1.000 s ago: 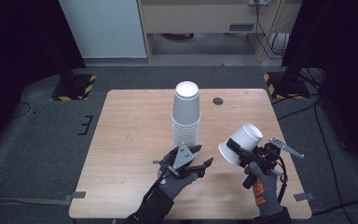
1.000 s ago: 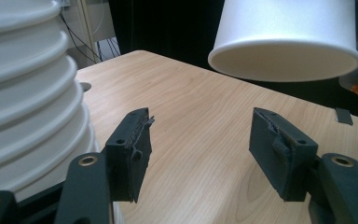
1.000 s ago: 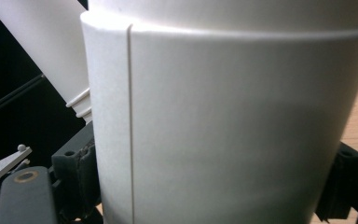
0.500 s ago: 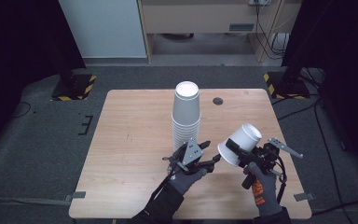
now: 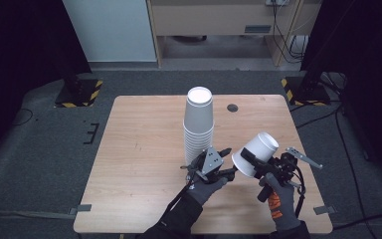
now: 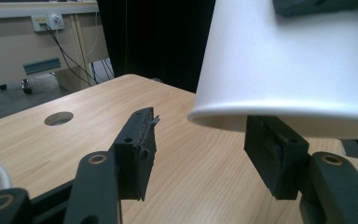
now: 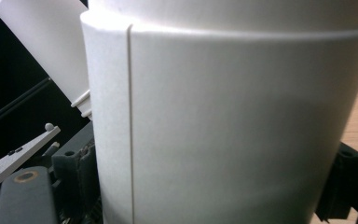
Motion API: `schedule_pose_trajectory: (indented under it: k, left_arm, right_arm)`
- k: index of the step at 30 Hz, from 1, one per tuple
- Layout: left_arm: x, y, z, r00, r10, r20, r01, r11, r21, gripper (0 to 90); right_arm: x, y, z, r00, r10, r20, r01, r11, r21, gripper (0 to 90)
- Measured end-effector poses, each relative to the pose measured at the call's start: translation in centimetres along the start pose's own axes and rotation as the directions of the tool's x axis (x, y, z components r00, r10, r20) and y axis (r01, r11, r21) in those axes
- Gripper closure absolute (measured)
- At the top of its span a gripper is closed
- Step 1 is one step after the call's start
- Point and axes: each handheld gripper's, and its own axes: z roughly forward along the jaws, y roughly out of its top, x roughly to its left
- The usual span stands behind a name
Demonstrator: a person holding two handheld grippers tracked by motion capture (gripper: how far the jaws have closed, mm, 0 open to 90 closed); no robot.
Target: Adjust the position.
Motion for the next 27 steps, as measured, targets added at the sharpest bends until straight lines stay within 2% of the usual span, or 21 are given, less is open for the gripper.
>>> schedule_pose_trajectory:
  k: [4, 9, 27]
  left_arm:
    - [-0.1, 0.0, 0.4, 1.0, -0.004, 0.006, 0.004, 0.9998, -0.02, 44.7]
    - [-0.2, 0.1, 0.7, 0.9999, -0.002, -0.011, 0.001, 0.999, -0.045, 47.9]
    - [-0.4, 0.1, 1.1, 0.9982, 0.044, -0.039, -0.047, 0.9965, -0.069, 62.9]
  right_arm:
    - [-0.1, -0.2, 0.1, 0.9998, 0.019, -0.006, -0.019, 0.9998, 0.004, 15.7]
    - [-0.1, -0.2, 0.1, 0.9994, 0.033, -0.007, -0.033, 0.9994, 0.005, 15.7]
    - [-0.2, -0.8, 0.6, 0.995, 0.094, -0.035, -0.092, 0.995, 0.038, 15.5]
